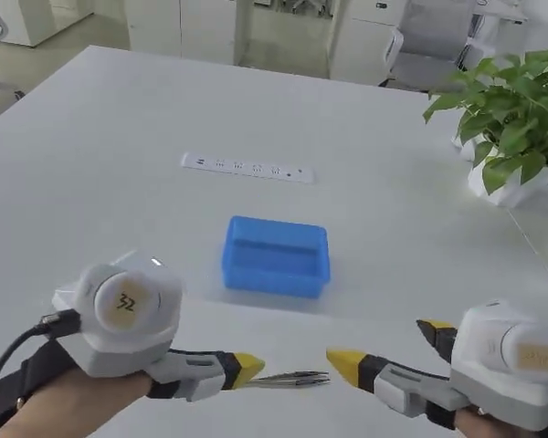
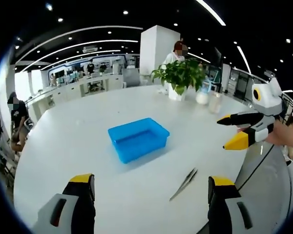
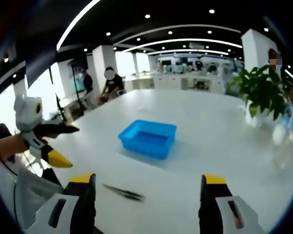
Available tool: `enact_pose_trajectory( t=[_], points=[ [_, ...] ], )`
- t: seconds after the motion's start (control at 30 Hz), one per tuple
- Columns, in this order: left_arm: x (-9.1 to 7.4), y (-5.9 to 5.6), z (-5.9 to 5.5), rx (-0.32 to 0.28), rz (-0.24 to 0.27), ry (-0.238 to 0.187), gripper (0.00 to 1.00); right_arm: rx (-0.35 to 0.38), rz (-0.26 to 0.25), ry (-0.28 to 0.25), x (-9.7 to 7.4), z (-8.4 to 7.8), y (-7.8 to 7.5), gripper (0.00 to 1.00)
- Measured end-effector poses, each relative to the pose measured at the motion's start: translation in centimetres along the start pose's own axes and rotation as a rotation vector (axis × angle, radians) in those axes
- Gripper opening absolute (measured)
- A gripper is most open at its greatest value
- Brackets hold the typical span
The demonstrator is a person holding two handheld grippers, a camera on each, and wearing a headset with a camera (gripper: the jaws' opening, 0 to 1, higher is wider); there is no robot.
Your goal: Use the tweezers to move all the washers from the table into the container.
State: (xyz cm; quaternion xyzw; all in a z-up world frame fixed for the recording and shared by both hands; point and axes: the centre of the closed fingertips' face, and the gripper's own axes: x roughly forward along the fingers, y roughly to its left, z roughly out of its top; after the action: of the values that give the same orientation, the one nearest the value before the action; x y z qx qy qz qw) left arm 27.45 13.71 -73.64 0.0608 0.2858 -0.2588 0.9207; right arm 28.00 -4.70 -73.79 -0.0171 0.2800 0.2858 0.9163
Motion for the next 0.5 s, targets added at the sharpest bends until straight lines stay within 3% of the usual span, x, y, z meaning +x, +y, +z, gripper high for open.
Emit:
enact_pose_trajectory(
  t=[0.17,0.23,0.4,0.5],
  points=[
    [-0.8,1.0,-0.1,-0.021,0.059,-0.011,0.99,-0.015,-0.038,-0.026,-0.4,0.2,-0.8,0.96],
    [-1.0,1.1,-0.4,-0.020,0.065,0.005,0.99,-0.008,-0.054,-0.034,-0.5,0.2,-1.0,0.99],
    [-1.3,0.9,-0.3,-0.027,0.076,-0.008,0.99,0.001,-0.065,-0.028,-0.6,-0.3,-1.6,0.99],
    [-1.4,0.9,-0.8,-0.023,0.079,0.028,0.99,0.007,-0.069,-0.029,-0.7,-0.3,-1.6,0.99]
  ],
)
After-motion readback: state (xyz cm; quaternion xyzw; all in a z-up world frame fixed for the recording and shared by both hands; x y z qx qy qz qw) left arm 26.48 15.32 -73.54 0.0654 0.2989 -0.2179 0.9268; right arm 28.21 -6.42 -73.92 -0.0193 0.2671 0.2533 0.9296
